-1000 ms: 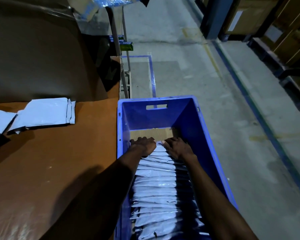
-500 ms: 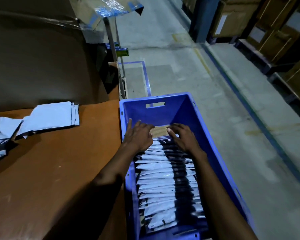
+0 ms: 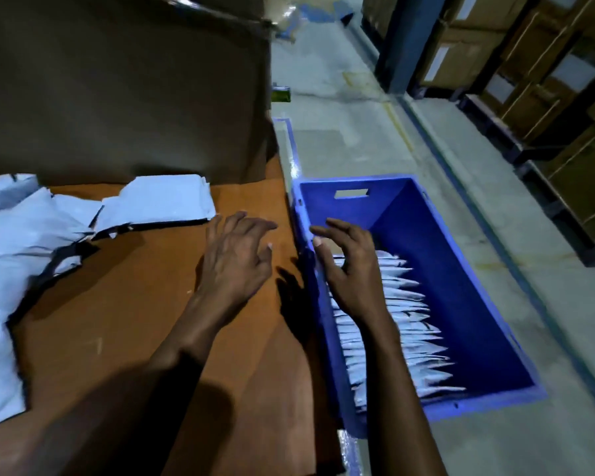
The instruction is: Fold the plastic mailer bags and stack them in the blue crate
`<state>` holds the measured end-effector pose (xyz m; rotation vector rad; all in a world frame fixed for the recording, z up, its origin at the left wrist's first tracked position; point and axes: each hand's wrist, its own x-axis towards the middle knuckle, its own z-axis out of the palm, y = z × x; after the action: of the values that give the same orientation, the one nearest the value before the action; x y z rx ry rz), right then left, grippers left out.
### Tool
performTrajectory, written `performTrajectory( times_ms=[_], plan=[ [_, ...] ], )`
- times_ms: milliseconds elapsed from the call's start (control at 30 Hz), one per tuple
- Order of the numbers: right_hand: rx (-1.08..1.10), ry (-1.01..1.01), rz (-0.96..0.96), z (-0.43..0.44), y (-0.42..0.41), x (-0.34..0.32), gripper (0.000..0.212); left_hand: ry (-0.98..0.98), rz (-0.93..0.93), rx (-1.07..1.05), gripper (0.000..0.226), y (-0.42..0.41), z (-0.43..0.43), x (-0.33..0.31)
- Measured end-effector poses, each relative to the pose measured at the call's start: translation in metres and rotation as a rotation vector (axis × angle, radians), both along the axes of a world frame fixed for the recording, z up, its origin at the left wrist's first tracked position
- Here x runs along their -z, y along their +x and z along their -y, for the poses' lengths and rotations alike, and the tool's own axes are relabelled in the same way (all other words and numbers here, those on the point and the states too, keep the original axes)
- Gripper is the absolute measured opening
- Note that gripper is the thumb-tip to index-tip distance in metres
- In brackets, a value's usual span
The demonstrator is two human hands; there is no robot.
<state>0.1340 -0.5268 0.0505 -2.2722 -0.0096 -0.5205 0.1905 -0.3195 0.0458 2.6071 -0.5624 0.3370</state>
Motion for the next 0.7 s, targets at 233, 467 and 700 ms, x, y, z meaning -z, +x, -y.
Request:
performTrajectory(
  times_ms=[233, 467, 700],
  plan=[
    [-0.164, -0.043, -0.056, -0.168, 0.008, 0.005, 0.026, -0.039, -0.036, -0.19, 0.034, -0.016, -0.155, 0.009],
    [-0.192, -0.065, -0.162, -0.258, 0.045, 0.027, 0.031, -0.127, -0.156, -0.226, 0.037, 0.007, -0.23, 0.037],
    [-0.18, -0.151, -0.167, -0.276, 0.104, 0.043, 0.027, -0.264, -0.211, -0.161, 0.046, 0.059, -0.238, 0.059]
  ],
)
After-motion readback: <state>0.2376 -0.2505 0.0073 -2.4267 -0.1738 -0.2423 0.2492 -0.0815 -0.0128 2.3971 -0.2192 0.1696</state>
